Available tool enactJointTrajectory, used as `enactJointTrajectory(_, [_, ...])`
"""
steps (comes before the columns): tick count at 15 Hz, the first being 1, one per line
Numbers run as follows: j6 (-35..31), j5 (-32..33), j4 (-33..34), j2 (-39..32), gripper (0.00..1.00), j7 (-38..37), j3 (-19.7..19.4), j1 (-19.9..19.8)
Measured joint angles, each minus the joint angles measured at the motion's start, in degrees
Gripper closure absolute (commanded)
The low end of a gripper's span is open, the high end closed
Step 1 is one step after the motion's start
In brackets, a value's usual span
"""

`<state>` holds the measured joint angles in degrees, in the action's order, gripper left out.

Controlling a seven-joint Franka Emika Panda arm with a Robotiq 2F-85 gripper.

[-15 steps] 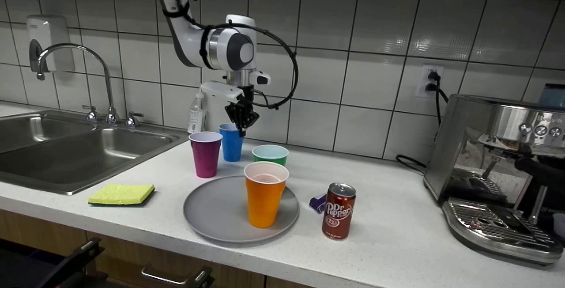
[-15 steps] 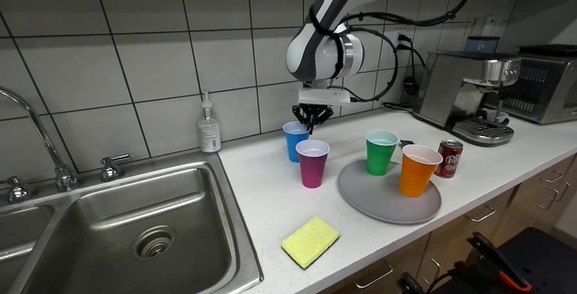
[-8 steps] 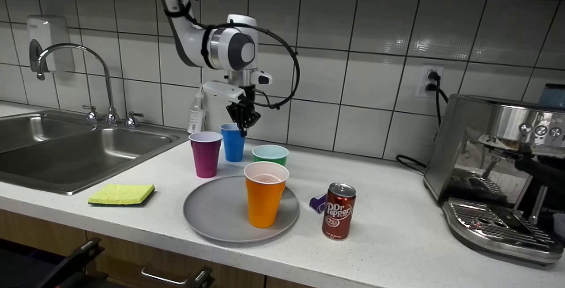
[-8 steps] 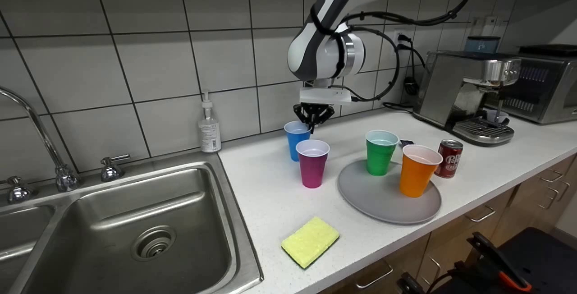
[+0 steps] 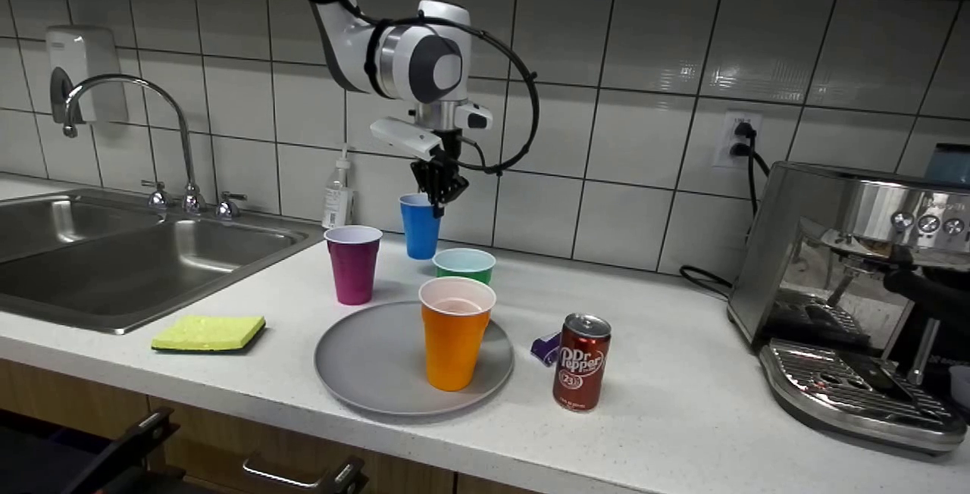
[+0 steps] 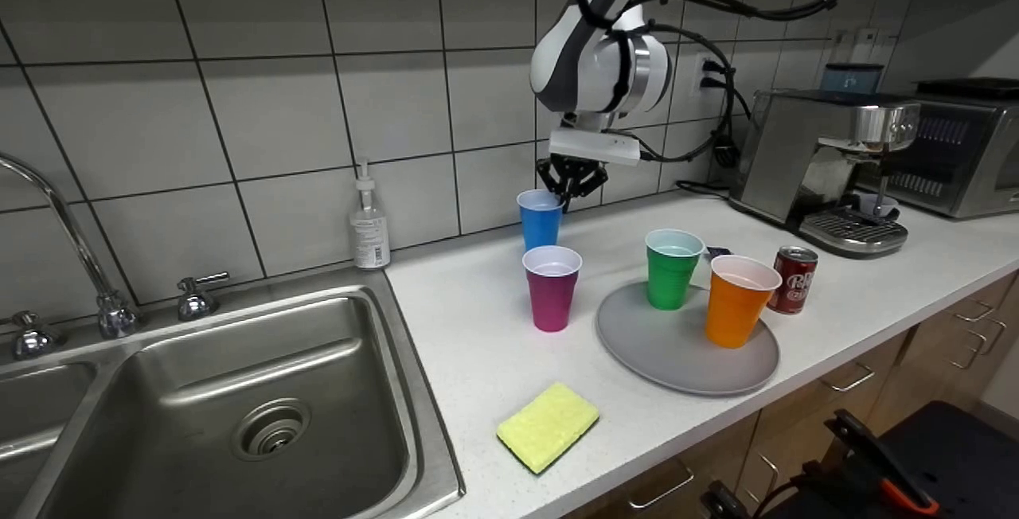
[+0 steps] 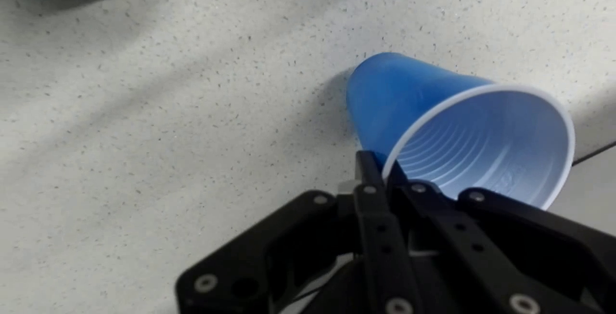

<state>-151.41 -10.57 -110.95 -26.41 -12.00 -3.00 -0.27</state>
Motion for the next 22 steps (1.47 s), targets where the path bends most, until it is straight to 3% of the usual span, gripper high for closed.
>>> enactJointTrajectory(12, [0.1, -10.7, -6.8, 9.6, 0.99, 12.4, 2.5, -5.7])
enactJointTrajectory(22, [-0.2, -10.7, -15.9, 17.3, 0.99, 14.2, 2.3, -6.1])
